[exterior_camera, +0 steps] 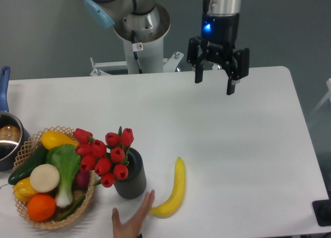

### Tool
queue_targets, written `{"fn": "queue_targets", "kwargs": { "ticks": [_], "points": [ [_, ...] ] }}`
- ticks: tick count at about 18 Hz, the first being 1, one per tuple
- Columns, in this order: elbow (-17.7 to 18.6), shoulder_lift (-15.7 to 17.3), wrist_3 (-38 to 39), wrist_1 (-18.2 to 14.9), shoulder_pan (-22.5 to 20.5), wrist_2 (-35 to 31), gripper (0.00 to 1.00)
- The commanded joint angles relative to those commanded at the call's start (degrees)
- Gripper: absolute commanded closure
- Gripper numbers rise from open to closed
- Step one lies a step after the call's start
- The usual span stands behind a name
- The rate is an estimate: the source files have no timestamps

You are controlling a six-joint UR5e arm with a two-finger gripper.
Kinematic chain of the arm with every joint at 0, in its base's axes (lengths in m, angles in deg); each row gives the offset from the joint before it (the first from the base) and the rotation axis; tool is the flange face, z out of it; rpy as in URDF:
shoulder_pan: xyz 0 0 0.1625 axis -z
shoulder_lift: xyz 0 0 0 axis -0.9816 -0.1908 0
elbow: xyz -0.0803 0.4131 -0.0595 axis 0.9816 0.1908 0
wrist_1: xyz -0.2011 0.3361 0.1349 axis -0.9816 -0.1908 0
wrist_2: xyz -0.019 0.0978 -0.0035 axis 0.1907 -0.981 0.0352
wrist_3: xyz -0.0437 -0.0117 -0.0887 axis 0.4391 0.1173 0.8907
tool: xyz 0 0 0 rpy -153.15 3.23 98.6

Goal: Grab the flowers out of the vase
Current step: 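Move the open gripper toward the black vase of red tulips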

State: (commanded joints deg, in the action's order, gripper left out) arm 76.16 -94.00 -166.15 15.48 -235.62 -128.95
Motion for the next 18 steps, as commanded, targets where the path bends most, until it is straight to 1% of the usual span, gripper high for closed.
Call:
{"fn": "queue_targets", "kwargs": {
  "ticks": [3, 7, 9, 10, 13, 16, 18],
  "points": [
    [0.35, 0.0, 0.09, 0.0, 0.0, 0.44, 0.0],
    [3.16, 0.79, 0.0, 0.09, 0.0, 1.76, 0.0],
    [3.52, 0.88, 0.09, -0.09, 0.0, 2.45, 0.0],
    [3.78, 0.88, 0.7, -0.35, 0.09, 3.85, 0.0],
    [5.89, 0.88, 3.77, 0.09, 0.61, 6.23, 0.0],
    [8.87, 0.7, 3.96, 0.18, 2.63, 8.08, 0.0],
    [10.54, 0.44, 3.96, 0.26, 2.81, 11.15, 0.0]
  ]
}}
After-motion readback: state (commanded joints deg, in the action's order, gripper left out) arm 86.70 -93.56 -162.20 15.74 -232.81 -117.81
